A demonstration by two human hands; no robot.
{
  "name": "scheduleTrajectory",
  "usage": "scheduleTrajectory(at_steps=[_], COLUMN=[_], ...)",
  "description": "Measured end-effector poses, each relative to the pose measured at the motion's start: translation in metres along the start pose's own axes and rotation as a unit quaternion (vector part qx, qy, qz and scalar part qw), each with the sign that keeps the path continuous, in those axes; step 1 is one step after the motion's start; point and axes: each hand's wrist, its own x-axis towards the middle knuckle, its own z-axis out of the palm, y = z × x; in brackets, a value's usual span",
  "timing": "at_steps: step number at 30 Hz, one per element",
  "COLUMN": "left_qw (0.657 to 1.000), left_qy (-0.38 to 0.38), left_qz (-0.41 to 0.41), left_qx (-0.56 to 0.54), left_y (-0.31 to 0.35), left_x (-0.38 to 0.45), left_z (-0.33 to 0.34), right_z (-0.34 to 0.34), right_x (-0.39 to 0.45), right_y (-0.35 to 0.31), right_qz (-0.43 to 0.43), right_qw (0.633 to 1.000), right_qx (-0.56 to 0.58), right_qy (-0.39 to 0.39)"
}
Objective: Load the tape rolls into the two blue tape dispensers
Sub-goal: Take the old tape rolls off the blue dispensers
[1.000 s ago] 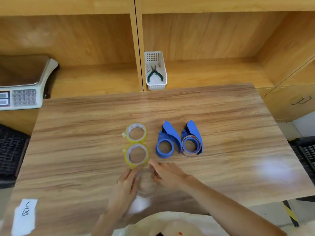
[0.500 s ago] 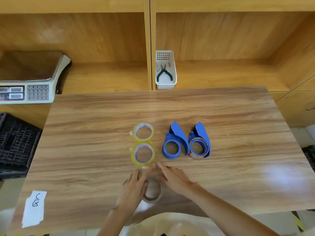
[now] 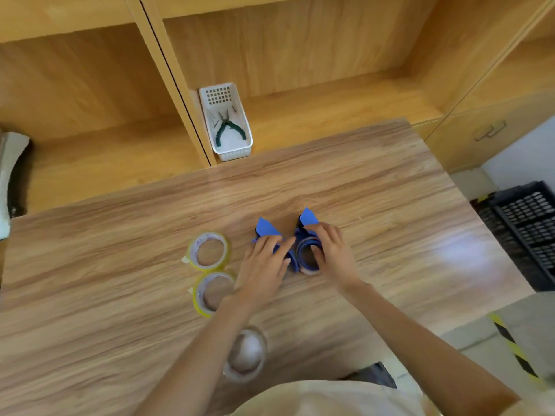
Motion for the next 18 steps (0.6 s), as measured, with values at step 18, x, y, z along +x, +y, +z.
scheduleTrajectory(at_steps=[18], left_qw=[0.990], left_qy=[-0.114], left_qz=[-0.024], left_qx=[0.081], left_y=[0.025], left_x=[0.047], left_z=[0.030], right_z=[-0.019], right_x=[-0.012], right_y=[0.038], right_qz=[0.111], right_qw=[0.985], right_qx=[0.100], right_qy=[-0.082])
